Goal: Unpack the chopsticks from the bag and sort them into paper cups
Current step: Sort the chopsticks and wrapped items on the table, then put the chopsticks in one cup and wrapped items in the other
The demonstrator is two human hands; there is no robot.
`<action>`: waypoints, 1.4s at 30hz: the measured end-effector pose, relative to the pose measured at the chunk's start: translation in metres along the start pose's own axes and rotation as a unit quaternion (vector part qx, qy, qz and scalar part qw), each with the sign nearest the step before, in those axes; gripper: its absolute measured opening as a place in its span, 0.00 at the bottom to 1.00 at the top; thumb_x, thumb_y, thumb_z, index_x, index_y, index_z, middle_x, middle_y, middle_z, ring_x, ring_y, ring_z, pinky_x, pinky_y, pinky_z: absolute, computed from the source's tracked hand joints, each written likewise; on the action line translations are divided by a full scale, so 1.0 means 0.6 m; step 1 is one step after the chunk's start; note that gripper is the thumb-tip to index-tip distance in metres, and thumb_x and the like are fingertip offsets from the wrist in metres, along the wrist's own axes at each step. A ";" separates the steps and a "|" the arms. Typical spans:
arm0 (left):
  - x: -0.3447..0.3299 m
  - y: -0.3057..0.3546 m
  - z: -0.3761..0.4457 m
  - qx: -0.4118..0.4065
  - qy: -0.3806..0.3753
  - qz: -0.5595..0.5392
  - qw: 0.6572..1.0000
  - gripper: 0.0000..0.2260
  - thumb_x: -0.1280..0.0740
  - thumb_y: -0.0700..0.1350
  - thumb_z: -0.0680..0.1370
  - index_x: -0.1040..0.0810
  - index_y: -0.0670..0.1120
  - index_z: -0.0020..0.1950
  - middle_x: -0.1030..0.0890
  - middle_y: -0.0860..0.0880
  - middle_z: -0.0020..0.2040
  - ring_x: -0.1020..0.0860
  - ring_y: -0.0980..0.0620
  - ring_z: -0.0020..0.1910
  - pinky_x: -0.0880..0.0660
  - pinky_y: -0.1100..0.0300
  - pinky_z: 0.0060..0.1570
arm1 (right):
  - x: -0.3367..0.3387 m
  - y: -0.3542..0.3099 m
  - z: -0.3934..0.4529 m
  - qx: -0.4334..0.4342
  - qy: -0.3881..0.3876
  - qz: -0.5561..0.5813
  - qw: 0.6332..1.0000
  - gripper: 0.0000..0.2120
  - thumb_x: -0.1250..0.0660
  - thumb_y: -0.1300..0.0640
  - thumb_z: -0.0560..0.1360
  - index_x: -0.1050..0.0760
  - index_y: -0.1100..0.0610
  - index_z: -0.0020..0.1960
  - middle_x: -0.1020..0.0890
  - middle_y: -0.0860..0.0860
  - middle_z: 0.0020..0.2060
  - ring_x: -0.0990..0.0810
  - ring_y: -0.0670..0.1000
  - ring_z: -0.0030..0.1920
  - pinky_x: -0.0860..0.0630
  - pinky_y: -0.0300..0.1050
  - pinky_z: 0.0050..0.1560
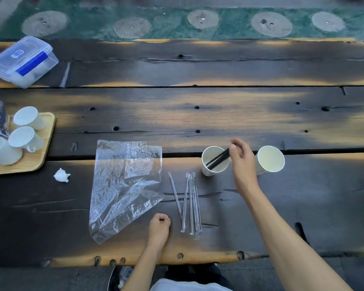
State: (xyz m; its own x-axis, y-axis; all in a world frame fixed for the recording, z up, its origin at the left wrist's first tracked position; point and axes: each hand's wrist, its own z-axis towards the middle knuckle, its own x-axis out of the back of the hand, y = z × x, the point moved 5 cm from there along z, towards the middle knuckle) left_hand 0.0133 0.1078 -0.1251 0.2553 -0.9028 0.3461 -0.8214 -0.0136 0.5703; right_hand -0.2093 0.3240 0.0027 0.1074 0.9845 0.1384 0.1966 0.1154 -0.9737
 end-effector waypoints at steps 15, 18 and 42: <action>-0.068 0.099 0.019 -0.051 -0.033 0.035 0.998 0.19 0.41 0.37 0.79 0.27 0.44 0.71 0.18 0.42 0.56 0.22 0.41 0.57 0.27 0.49 0.63 | -0.120 0.241 -0.149 -0.294 -0.157 -0.176 0.926 0.10 0.42 0.67 0.76 0.24 0.57 0.46 0.22 0.55 0.40 0.29 0.48 0.33 0.33 0.41 0.35; -0.069 0.100 0.021 -0.064 -0.024 0.054 0.996 0.17 0.41 0.36 0.79 0.22 0.46 0.65 0.16 0.42 0.55 0.20 0.41 0.56 0.26 0.48 0.60 | -0.141 0.260 -0.165 -0.306 -0.157 -0.174 0.923 0.10 0.41 0.68 0.74 0.23 0.57 0.44 0.21 0.55 0.40 0.25 0.53 0.40 0.25 0.54 0.46; -0.091 0.042 -0.008 -0.022 -0.014 -0.068 0.997 0.08 0.38 0.35 0.79 0.28 0.40 0.40 0.26 0.43 0.34 0.31 0.49 0.34 0.34 0.57 0.34 | -0.094 0.231 -0.202 -0.269 -0.077 -0.263 0.923 0.05 0.37 0.64 0.76 0.31 0.57 0.43 0.22 0.59 0.41 0.21 0.58 0.38 0.24 0.49 0.37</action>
State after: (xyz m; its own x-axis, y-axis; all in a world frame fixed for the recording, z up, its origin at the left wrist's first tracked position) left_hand -0.0189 0.1590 -0.1261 0.3486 -0.9055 0.2420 -0.7562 -0.1192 0.6433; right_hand -0.0702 0.2686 -0.1180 -0.2723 0.8222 0.4998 0.6419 0.5422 -0.5422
